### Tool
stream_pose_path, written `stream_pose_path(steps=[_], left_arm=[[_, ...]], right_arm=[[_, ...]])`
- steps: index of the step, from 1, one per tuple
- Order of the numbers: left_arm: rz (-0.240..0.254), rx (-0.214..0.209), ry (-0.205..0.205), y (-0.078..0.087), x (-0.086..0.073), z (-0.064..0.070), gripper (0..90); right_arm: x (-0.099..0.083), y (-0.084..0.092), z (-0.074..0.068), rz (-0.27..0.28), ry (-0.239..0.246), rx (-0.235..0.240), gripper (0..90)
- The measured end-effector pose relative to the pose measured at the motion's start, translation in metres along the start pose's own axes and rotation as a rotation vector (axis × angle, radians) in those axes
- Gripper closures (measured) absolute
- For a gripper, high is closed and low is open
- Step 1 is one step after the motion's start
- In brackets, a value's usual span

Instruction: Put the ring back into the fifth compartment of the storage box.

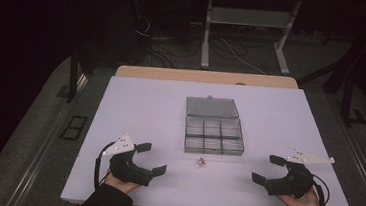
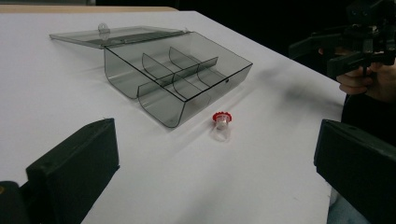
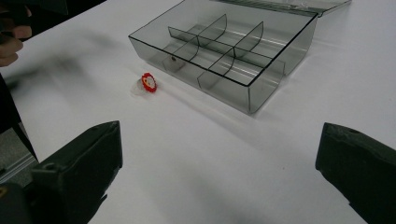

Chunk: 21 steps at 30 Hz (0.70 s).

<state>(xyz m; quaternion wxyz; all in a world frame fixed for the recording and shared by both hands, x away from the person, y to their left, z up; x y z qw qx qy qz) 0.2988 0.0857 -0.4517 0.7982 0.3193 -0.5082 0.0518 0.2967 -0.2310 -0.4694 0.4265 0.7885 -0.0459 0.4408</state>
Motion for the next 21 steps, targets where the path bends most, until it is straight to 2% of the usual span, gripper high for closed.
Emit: stream_pose_path(steps=[9, 21], left_arm=[[0.0, 0.002, 0.001, 0.0004, 0.0001, 0.0, 0.0], [-0.003, 0.006, -0.005, 0.0035, 0.002, 0.0003, 0.0]], right_arm=[[-0.0019, -0.0005, 0.0011, -0.011, -0.003, 0.003, 0.1], [-0.0041, -0.0022, -0.0018, -0.028, 0.017, 0.017, 0.1]])
Point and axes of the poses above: each handheld gripper's, and its own axes: y roughly backward along the jaws, x roughly out of its top, z roughly to its right, the point moved 10 cm from there along -y, roughly forward along the jaws, and after that the axes turned 7 degrees about -z, right-handed, at the moved point
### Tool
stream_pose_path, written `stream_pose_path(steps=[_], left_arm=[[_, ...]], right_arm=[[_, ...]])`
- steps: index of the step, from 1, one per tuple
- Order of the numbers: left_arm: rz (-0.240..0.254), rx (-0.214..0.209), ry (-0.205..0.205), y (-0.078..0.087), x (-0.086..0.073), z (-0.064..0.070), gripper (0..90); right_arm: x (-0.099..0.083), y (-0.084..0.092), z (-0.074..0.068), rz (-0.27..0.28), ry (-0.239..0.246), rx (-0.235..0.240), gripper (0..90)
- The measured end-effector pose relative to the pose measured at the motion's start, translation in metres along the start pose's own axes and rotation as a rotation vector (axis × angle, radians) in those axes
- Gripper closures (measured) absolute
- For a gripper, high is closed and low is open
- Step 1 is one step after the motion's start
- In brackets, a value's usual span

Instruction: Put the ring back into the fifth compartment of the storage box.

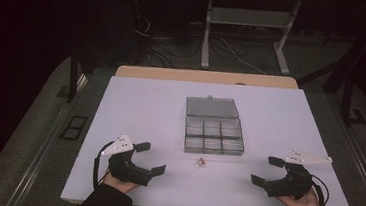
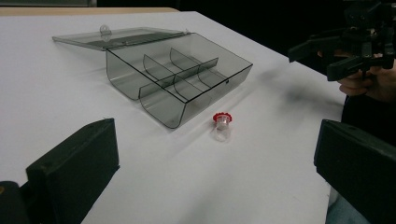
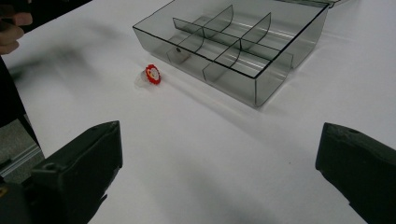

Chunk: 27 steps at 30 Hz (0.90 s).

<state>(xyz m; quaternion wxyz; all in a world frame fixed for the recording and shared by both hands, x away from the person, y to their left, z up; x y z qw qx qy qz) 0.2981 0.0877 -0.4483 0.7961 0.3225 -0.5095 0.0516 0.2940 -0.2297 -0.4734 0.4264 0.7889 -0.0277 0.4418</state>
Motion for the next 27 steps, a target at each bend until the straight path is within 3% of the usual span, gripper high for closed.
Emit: stream_pose_path(steps=[12, 27], left_arm=[[-0.029, -0.002, -0.011, 0.002, 0.003, 0.003, 0.0], [-0.115, 0.008, -0.068, -0.009, 0.009, 0.013, 0.0]], right_arm=[[-0.002, -0.002, -0.001, -0.015, 0.01, -0.001, 0.1], [-0.003, -0.003, -0.002, -0.026, 0.018, -0.007, 0.1]])
Point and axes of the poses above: each handheld gripper's, and its own axes: y roughly backward along the jaws, x roughly out of its top, z roughly to its right, the point moved 10 cm from there along -y, roughly forward along the jaws, and after that the axes turned 7 degrees about -z, right-handed, at the moved point
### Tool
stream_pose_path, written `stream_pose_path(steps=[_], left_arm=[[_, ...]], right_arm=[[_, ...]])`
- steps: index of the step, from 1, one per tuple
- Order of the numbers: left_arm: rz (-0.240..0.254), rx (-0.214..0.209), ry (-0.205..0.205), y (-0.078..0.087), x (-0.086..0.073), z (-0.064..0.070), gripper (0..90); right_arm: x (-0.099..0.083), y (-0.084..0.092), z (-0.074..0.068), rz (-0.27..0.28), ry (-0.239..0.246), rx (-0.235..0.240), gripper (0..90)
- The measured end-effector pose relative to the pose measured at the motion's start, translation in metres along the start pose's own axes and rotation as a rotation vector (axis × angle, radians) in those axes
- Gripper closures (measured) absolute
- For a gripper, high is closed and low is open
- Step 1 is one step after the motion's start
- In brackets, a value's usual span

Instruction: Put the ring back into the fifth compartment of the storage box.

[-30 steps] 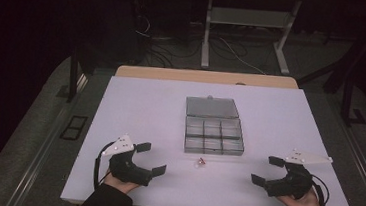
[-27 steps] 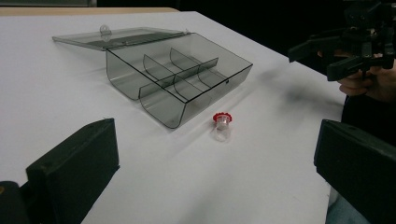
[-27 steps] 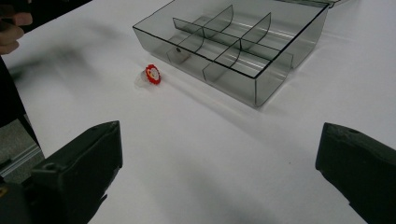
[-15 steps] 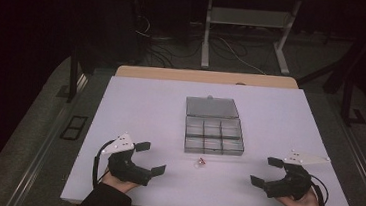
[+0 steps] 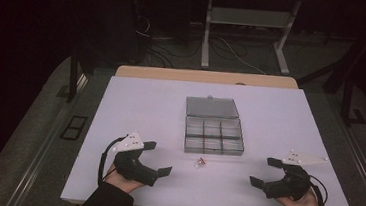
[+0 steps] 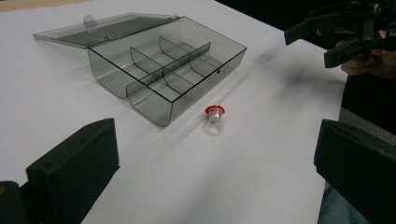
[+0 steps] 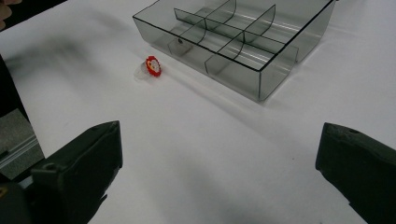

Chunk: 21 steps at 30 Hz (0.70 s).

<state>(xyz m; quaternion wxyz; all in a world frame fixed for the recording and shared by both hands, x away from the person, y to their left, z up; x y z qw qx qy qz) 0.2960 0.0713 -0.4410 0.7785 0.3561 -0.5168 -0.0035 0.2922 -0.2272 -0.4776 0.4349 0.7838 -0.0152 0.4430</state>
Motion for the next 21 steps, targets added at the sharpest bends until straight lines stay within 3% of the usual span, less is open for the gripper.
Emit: stream_pose_path(steps=[9, 21], left_arm=[[-0.044, -0.008, -0.026, -0.009, 0.007, 0.004, 0.0], [-0.073, -0.025, -0.029, -0.026, 0.017, 0.007, 0.0]], right_arm=[[0.0, 0.0, 0.0, 0.001, 0.003, -0.004, 0.1], [-0.001, 0.0, 0.001, -0.002, 0.006, -0.003, 0.1]])
Point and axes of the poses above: each handheld gripper's, and its own axes: y roughly backward along the jaws, x roughly out of its top, z roughly to its right, the point moved 10 cm from there along -y, roughly forward along the jaws, and after that the axes turned 7 degrees about -z, right-handed, at the moved point
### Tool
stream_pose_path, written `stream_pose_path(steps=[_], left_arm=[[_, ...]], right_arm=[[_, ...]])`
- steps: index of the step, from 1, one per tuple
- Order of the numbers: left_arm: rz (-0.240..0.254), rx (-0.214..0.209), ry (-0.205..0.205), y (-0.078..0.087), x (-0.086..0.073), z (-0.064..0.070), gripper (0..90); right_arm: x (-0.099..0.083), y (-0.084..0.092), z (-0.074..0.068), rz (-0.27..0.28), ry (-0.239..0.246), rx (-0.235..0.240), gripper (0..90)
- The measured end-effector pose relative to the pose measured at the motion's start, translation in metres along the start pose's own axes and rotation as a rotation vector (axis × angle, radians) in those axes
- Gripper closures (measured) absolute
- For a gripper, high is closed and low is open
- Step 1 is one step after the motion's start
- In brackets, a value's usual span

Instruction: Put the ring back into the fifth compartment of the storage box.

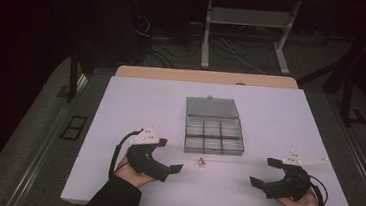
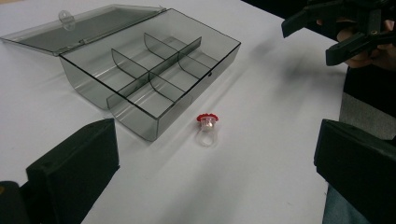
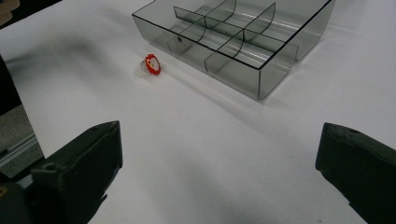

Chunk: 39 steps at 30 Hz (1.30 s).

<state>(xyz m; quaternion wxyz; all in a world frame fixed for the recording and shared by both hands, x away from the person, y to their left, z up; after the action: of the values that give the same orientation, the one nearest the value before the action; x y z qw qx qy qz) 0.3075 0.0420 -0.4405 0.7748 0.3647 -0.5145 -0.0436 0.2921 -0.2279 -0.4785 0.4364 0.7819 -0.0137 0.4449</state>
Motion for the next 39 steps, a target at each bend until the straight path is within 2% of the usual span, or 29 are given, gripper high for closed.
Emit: stream_pose_path(steps=[13, 27, 39], left_arm=[[-0.04, -0.008, -0.007, -0.017, 0.002, 0.002, 0.0], [-0.107, -0.018, -0.052, -0.035, 0.001, 0.008, 0.0], [-0.143, -0.021, -0.082, -0.048, 0.001, 0.012, 0.0]], right_arm=[[0.0, 0.0, 0.0, -0.003, 0.001, 0.001, 0.1], [-0.001, -0.001, -0.001, -0.011, 0.002, 0.005, 0.1], [-0.001, -0.001, 0.0, -0.008, 0.002, 0.002, 0.1]])
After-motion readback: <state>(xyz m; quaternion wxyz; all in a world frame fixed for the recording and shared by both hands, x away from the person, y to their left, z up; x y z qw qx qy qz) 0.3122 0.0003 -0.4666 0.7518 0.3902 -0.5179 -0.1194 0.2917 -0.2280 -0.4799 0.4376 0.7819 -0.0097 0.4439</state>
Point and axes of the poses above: each handheld gripper's, and its own axes: y roughly backward along the jaws, x roughly out of its top, z roughly to its right, the point moved 10 cm from there along -y, roughly forward along the jaws, and after that the axes turned 7 degrees about -z, right-handed, at the moved point
